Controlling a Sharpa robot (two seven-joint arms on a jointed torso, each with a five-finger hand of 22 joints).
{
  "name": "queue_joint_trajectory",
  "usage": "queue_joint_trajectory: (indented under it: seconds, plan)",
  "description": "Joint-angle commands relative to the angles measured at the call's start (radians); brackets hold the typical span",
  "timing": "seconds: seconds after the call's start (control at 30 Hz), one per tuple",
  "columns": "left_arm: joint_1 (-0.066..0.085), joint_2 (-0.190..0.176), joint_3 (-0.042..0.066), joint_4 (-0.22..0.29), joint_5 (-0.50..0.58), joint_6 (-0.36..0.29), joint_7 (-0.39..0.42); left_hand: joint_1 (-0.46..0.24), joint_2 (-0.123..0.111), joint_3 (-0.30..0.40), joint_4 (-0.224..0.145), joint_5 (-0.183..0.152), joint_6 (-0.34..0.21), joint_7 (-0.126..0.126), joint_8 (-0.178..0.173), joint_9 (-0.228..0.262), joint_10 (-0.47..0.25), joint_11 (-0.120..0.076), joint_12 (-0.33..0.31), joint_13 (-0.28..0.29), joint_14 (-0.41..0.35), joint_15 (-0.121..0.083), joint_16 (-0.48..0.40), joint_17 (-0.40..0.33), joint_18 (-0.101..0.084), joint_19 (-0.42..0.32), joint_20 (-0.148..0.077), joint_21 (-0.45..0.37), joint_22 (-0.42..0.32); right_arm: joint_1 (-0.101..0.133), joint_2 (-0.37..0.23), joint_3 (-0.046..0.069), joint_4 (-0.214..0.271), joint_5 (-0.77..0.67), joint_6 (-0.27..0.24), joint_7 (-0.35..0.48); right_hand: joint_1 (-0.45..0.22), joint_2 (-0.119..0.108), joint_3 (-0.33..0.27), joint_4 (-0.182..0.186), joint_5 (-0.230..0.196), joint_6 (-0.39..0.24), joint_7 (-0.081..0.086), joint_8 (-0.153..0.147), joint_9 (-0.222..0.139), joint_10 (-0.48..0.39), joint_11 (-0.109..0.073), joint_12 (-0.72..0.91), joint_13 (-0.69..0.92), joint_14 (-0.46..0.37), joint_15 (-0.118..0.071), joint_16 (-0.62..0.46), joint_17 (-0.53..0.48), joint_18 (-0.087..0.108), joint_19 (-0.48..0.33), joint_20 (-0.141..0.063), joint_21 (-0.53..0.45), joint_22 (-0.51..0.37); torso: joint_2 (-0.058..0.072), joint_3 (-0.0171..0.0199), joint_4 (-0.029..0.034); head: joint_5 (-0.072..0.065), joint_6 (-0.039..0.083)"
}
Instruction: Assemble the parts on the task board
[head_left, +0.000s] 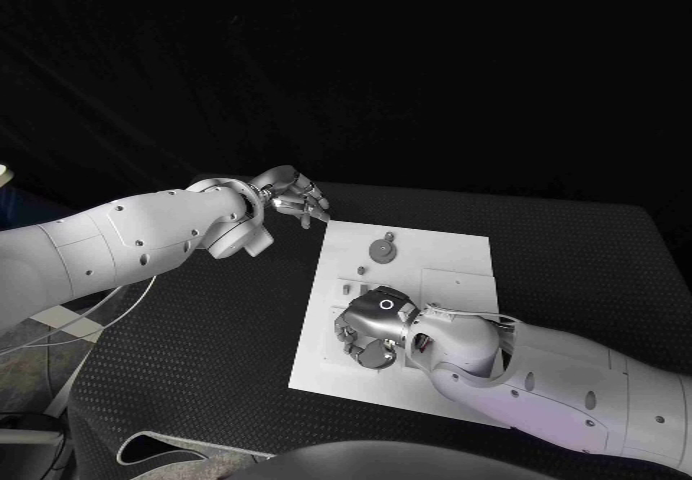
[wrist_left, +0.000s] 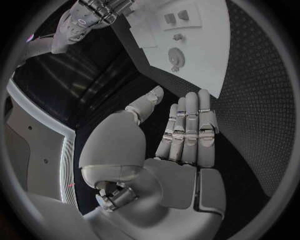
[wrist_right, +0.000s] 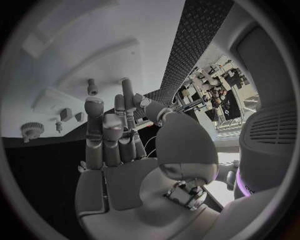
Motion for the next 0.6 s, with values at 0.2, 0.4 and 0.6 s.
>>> queue_joint_trajectory:
  seconds: [0.2,0.4,0.6]
  plan:
    - [0.001,0.001,0.001,0.002,0.007,0.009,0.006,0.000,0.009,-0.005,0.003,0.004,-0.006,0.002,0.003,0.002,-0.007,0.001,0.003,0.002,-0.008,0.000,0.005,-0.002,0.020,-0.005,-0.002,-0.001,-0.001,-0.010,-0.005,-0.011,-0.019,-0.040,0.069,-0.020,0.008,0.016,0.025,-0.022,0.001,0.005,0.000,0.003,0.002,0.017,-0.012,0.001,0.002,-0.007,-0.014,0.003,-0.002,0.101,-0.001,-0.002,0.004,0.022,0.000,0.0005,-0.0008,0.000,0.001]
    - [0.001,0.001,0.001,0.002,0.007,0.009,0.006,0.000,0.010,-0.005,0.003,0.004,-0.006,0.002,0.003,0.002,-0.007,0.001,0.003,0.002,-0.008,0.000,0.005,-0.002,0.020,-0.005,-0.002,-0.001,-0.001,-0.010,-0.008,-0.011,-0.020,-0.052,0.061,-0.023,0.008,0.015,0.025,-0.023,0.001,0.005,0.000,0.003,0.002,0.017,-0.012,0.001,0.002,-0.007,-0.014,0.003,-0.002,0.101,-0.001,-0.002,0.004,0.022,0.000,0.0005,0.0001,0.001,0.000]
    - [0.001,0.000,0.001,0.003,0.007,0.009,0.006,0.000,0.010,-0.005,0.003,0.004,-0.006,0.002,0.003,0.002,-0.007,0.001,0.003,0.002,-0.008,0.000,0.005,-0.002,0.020,-0.005,-0.002,-0.001,-0.001,-0.010,-0.012,-0.011,-0.019,-0.057,0.058,-0.026,0.008,0.015,0.025,-0.024,0.002,0.006,0.000,0.003,0.002,0.017,-0.012,0.001,0.003,-0.007,-0.014,0.003,-0.002,0.101,-0.001,-0.002,0.004,0.022,0.000,-0.0005,0.0001,0.002,0.000]
